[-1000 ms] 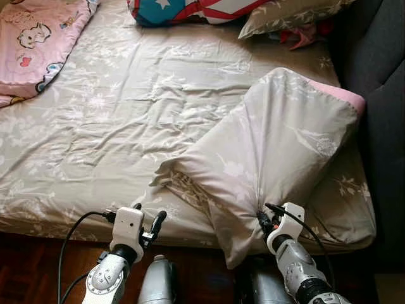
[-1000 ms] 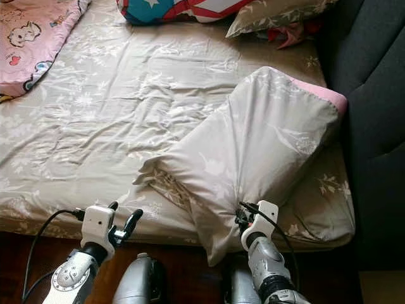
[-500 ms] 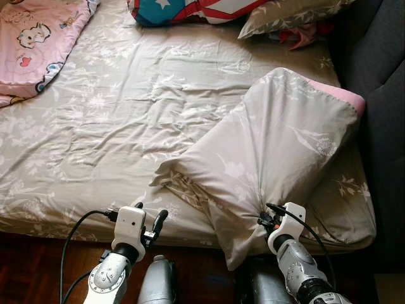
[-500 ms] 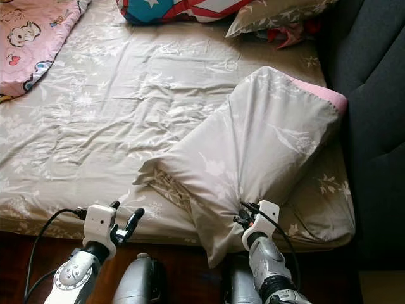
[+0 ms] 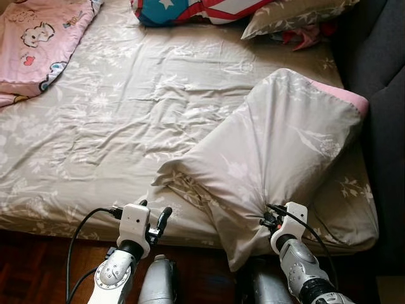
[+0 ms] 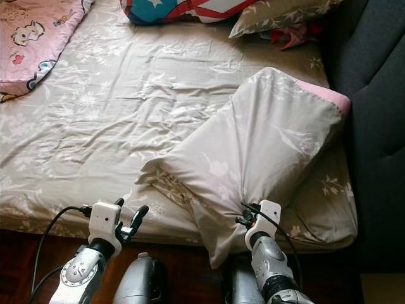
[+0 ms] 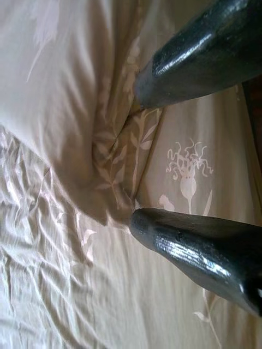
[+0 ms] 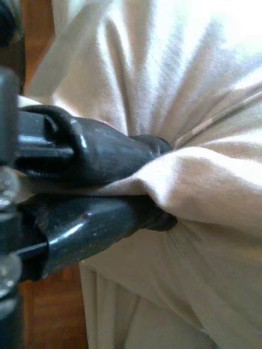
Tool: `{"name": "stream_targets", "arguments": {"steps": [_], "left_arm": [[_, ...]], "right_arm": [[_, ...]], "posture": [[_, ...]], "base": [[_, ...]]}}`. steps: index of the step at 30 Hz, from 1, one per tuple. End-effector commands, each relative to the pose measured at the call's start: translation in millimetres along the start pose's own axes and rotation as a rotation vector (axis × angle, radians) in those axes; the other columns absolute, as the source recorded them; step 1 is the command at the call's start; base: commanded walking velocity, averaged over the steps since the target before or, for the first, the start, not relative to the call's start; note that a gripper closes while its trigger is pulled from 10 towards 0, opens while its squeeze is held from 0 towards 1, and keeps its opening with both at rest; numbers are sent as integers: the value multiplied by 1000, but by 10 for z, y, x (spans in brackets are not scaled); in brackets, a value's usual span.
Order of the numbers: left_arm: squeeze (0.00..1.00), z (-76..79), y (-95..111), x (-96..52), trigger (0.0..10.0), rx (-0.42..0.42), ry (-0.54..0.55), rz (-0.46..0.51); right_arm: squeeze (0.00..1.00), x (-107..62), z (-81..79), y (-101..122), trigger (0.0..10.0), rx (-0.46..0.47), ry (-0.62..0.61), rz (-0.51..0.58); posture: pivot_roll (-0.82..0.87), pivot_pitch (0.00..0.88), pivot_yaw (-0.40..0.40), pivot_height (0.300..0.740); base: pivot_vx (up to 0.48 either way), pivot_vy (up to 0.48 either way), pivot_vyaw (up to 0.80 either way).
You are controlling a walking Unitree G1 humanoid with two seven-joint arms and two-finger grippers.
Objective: Clean up the room
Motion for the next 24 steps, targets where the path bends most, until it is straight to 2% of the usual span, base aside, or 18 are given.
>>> {"name": "stream_targets", "arguments": {"steps": [1, 2, 3, 5, 6, 7, 9, 12, 15, 19, 24], "left_arm": [[0, -8, -113, -53, 10000, 1, 2, -40], [0, -19, -116, -43, 10000, 0, 4, -40], [0, -19, -116, -43, 10000, 0, 4, -40], [0, -33, -119, -37, 10000, 0, 6, -40], [0, -33, -119, -37, 10000, 0, 6, -40], [0, -42, -123, -30, 10000, -1, 10, -40], [0, -52, -129, -22, 10000, -2, 13, -41], [0, -57, -137, -12, 10000, -3, 14, -43], [0, -59, -139, -11, 10000, -3, 14, -44], [0, -69, -151, -4, 10000, -2, 11, -45], [0, -63, -175, -8, 10000, -2, 7, -49]], "right_arm": [[0, -61, 472, 163, 0, 23, -199, 55], [0, -88, 654, 426, 0, 4, -273, 137], [0, -88, 654, 426, 0, 4, -273, 137], [0, -142, 839, 706, 0, -16, -343, 222], [0, -142, 839, 706, 0, -16, -343, 222], [0, -210, 998, 940, 0, -9, -407, 295], [0, -342, 1219, 1263, 0, 4, -499, 398], [0, -564, 1478, 1648, 0, 1, -607, 526], [0, -610, 1524, 1712, 0, -3, -625, 547], [0, -808, 1774, 1855, 0, 11, -726, 596], [0, -819, 1821, 1797, 0, -8, -734, 574]], "posture": [[6, 307, 74, 652], [1, 303, 73, 652], [1, 303, 73, 652], [-3, 302, 73, 652], [-3, 302, 73, 652], [-11, 298, 72, 652], [-13, 296, 72, 652], [-18, 292, 74, 652], [-20, 291, 75, 652], [-23, 289, 81, 652], [-26, 292, 83, 652]], "base": [[0, 0, 0], [0, 0, 0], [0, 0, 0], [0, 0, 0], [0, 0, 0], [0, 0, 0], [0, 0, 0], [0, 0, 0], [0, 0, 0], [0, 0, 0], [0, 0, 0]]}}
Point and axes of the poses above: a point about 5 cm out from each wrist's last joint towards the gripper, its own x axis pointing out of the wrist towards the gripper, its own y axis along the axis of the wrist's last joint, z = x × y, the point moved 2 cm from there along x, pointing out of the wrist towards the gripper, and after that the axes turned 9 degrees about x, right-handed, at the moved point
